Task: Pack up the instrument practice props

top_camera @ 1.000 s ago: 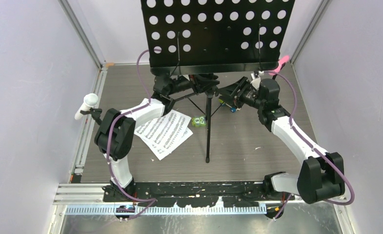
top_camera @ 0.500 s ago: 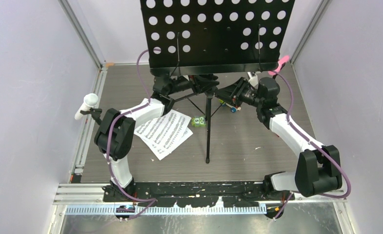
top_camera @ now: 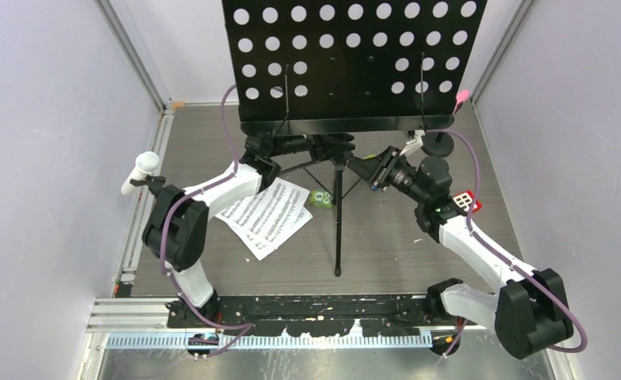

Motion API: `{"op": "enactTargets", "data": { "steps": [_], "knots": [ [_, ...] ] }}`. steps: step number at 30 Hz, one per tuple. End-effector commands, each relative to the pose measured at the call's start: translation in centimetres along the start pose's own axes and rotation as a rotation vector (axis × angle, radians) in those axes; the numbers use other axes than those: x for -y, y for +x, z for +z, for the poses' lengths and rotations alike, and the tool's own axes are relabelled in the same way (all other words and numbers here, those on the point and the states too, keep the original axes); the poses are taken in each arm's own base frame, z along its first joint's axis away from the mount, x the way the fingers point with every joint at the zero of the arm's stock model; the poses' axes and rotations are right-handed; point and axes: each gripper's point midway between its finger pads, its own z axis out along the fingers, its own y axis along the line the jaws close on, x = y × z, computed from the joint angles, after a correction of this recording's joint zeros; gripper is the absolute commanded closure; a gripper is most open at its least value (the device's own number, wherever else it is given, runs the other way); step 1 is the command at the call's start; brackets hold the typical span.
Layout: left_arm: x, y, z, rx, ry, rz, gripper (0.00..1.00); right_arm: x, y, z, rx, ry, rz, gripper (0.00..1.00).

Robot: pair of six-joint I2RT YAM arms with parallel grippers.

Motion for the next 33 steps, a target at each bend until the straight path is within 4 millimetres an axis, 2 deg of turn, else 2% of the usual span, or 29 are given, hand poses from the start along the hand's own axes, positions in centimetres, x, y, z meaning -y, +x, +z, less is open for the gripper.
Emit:
{"op": "enactTargets", "data": {
  "steps": [1, 9, 12, 16, 25, 31, 32, 33],
  "knots": [
    [2.4, 2.5, -1.2, -0.116, 0.035, -0.108, 1.0, -3.5, -0.5, 0.3, 0.072, -0.128, -0.363, 0.99],
    [2.6, 3.1, -1.3, -0.105, 0.042, -0.13, 1.0, -3.1, -1.4, -0.1, 0.125, -0.132, -0.743, 0.99],
    [2.7, 3.0, -1.2, -0.1, 0.056, -0.14, 1.0, -3.2, -2.1, 0.2, 0.14, -0.126, -0.82, 0.99],
    [3.0, 2.8, -1.3, -0.098, 0.058, -0.129, 1.0, -3.6, -2.5, 0.8, 0.123, -0.168, -1.004, 0.99],
    [3.1, 2.7, -1.5, -0.11, 0.061, -0.112, 1.0, -3.8, -0.7, 1.4, 0.014, -0.343, -1.421, 0.99],
    [3.2, 2.8, -1.5, -0.112, 0.065, -0.112, 1.0, -3.4, -0.4, 1.4, -0.013, -0.382, -1.64, 1.0],
    [3.3, 2.7, -1.5, -0.111, 0.066, -0.11, 1.0, -3.4, -0.7, 1.5, 0.002, -0.367, -1.665, 0.99],
    [3.2, 2.7, -1.5, -0.112, 0.065, -0.11, 1.0, -3.3, -1.2, 1.5, 0.019, -0.338, -1.681, 0.88]
  ]
}}
